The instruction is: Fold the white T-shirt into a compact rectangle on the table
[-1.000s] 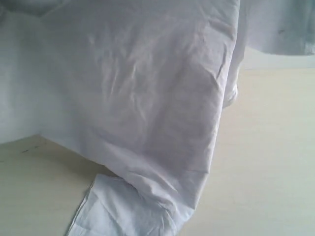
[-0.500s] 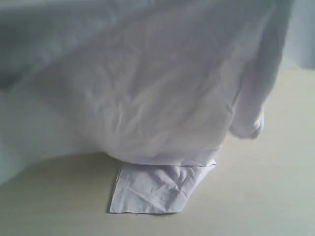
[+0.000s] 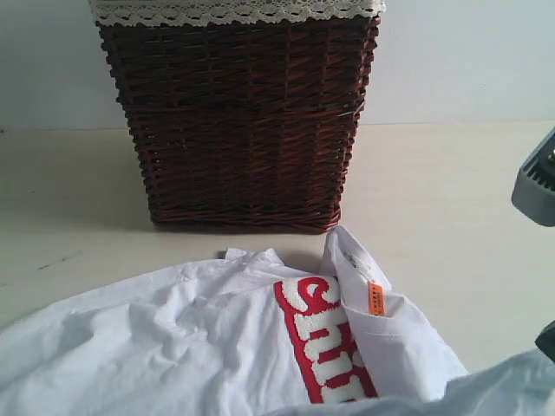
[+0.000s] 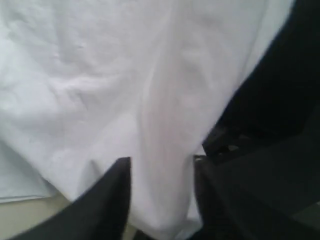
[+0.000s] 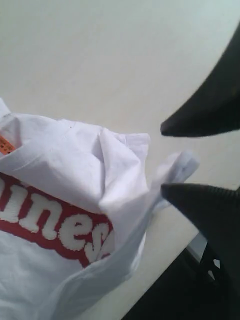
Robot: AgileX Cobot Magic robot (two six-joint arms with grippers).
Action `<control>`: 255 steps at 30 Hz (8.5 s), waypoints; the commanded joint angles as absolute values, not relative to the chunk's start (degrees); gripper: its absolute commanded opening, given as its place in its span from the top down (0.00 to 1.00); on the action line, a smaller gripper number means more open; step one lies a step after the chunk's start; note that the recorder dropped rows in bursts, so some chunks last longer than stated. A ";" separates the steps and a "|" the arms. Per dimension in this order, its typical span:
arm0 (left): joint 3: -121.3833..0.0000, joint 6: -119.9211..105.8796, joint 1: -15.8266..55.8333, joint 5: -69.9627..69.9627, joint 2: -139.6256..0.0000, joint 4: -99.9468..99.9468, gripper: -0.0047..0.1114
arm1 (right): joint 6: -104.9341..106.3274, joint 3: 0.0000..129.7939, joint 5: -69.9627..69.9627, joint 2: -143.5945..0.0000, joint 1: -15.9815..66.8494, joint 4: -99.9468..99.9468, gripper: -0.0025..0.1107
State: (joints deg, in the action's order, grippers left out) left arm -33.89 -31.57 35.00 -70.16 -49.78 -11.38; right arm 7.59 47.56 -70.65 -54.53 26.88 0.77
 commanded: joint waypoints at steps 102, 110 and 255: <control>-33.73 -27.86 49.81 -38.13 -85.54 -18.61 0.49 | 45.87 52.35 -49.93 -85.74 16.35 -8.59 0.76; -33.17 -24.11 49.79 -32.44 -89.06 -17.58 0.77 | 44.48 52.35 -49.93 -85.74 16.35 -8.70 0.76; -43.30 -34.49 28.63 -46.71 -92.32 -12.15 0.56 | -0.52 46.92 -32.97 -104.62 21.30 23.99 0.98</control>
